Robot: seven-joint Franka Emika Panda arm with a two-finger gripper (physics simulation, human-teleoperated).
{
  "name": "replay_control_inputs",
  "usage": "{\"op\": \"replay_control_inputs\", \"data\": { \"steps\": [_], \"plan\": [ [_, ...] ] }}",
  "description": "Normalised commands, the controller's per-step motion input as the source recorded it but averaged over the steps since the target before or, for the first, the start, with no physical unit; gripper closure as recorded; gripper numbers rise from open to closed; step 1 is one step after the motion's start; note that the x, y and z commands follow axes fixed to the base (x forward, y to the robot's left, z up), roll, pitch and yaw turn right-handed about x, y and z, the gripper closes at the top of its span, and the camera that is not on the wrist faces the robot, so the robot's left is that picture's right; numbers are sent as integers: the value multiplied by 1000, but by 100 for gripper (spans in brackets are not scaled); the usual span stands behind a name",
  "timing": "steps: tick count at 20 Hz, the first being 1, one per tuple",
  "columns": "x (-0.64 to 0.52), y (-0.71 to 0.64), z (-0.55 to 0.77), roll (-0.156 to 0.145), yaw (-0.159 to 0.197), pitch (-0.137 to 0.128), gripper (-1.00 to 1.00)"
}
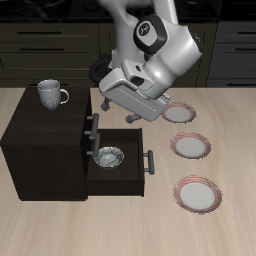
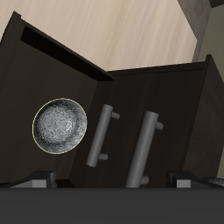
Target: Open the top drawer
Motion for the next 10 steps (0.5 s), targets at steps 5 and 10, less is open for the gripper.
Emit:
{"op": "replay_control_inputs", "data": {
  "steps": [5, 10],
  "plan": [
    [61, -295, -172, -42, 2, 24, -100],
    [64, -222, -125, -32, 0, 24, -100]
  ]
}}
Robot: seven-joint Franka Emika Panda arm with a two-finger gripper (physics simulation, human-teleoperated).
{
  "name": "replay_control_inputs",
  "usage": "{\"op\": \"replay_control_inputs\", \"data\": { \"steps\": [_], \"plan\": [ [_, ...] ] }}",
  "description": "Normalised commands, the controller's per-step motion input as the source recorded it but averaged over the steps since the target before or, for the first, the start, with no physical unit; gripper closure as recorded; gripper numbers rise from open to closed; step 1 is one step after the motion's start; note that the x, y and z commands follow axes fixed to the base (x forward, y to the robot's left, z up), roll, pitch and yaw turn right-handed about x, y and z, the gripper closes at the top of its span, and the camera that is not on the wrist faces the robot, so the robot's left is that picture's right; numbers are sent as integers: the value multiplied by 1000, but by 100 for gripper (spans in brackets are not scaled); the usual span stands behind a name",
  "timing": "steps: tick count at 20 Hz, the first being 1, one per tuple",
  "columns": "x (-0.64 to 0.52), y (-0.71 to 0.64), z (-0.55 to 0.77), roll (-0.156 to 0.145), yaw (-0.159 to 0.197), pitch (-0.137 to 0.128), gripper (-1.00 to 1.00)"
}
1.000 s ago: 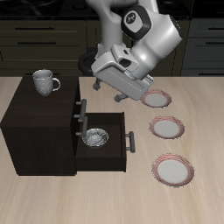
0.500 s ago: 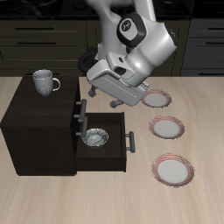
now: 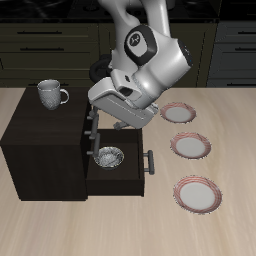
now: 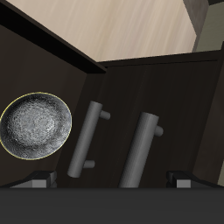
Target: Open the top drawer
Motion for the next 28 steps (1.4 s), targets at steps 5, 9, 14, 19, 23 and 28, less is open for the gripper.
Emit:
{"op": "replay_control_inputs", "data": {
  "steps": [5, 9, 14, 19, 23, 28],
  "plan": [
    [33, -391, -206, -76, 0, 40, -100],
    [67, -372, -252, -58, 15, 34, -100],
    [61, -577, -483, -86, -4, 95, -100],
    [-83, -531, -343, -73, -28, 101, -100],
    [-182, -524, -58, -66, -29, 18, 100],
    [-125, -315, -35, -45, -15, 14, 100]
  ]
}}
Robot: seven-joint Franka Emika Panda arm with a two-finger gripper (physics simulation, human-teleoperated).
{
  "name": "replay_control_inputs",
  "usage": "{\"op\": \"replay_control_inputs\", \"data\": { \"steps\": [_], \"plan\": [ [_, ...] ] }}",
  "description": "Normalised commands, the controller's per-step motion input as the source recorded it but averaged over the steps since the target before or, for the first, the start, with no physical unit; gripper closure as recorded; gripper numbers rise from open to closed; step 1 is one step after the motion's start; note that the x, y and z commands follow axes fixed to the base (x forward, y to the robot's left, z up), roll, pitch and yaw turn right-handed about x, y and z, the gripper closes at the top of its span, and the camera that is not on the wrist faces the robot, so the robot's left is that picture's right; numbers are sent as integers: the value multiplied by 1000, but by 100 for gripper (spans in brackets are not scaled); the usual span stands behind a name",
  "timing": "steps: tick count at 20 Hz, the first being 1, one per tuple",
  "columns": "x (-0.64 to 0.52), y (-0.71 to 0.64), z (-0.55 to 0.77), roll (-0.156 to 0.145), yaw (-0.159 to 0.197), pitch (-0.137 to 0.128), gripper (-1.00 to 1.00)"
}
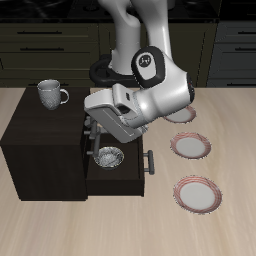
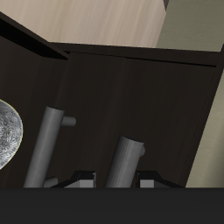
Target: Open the top drawer
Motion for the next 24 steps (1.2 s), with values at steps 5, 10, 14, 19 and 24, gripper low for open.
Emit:
{"op": "replay_control_inputs", "data": {
  "steps": [5, 10, 14, 19, 24],
  "plan": [
    [-58, -127, 13, -4, -11, 2, 100],
    [122, 202, -47, 43, -15, 13, 100],
    [144, 377, 37, 58, -13, -6, 100],
    [106, 513, 75, 82, -18, -13, 100],
    [62, 518, 93, 76, -16, -22, 100]
  ]
}}
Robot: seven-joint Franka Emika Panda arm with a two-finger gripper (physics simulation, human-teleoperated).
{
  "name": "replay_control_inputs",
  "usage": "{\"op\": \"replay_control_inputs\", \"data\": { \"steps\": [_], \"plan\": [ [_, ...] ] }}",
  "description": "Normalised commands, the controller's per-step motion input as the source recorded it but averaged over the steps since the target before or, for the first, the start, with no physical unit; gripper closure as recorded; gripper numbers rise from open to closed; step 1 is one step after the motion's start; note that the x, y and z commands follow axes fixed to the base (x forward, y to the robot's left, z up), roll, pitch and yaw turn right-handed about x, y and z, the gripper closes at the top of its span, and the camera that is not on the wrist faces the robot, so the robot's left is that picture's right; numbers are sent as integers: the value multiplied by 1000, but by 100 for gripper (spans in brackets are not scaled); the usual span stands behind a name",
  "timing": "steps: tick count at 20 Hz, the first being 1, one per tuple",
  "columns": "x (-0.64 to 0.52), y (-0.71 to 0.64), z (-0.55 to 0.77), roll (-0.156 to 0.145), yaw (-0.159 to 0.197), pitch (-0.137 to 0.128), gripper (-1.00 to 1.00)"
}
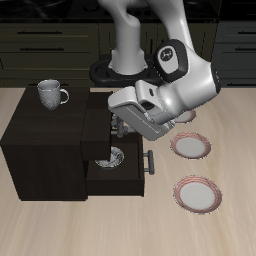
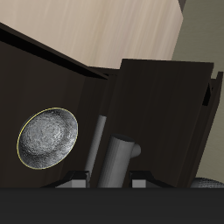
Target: Open the top drawer
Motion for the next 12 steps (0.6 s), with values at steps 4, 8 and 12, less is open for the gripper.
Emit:
{"op": "replay_control_inputs", "data": {
  "steps": [4, 8, 12],
  "plan": [
    [0, 438, 75, 72, -32, 9, 100],
    [-92, 446, 102, 67, -16, -14, 100],
    [-118, 541, 92, 76, -11, -19, 100]
  ]
}}
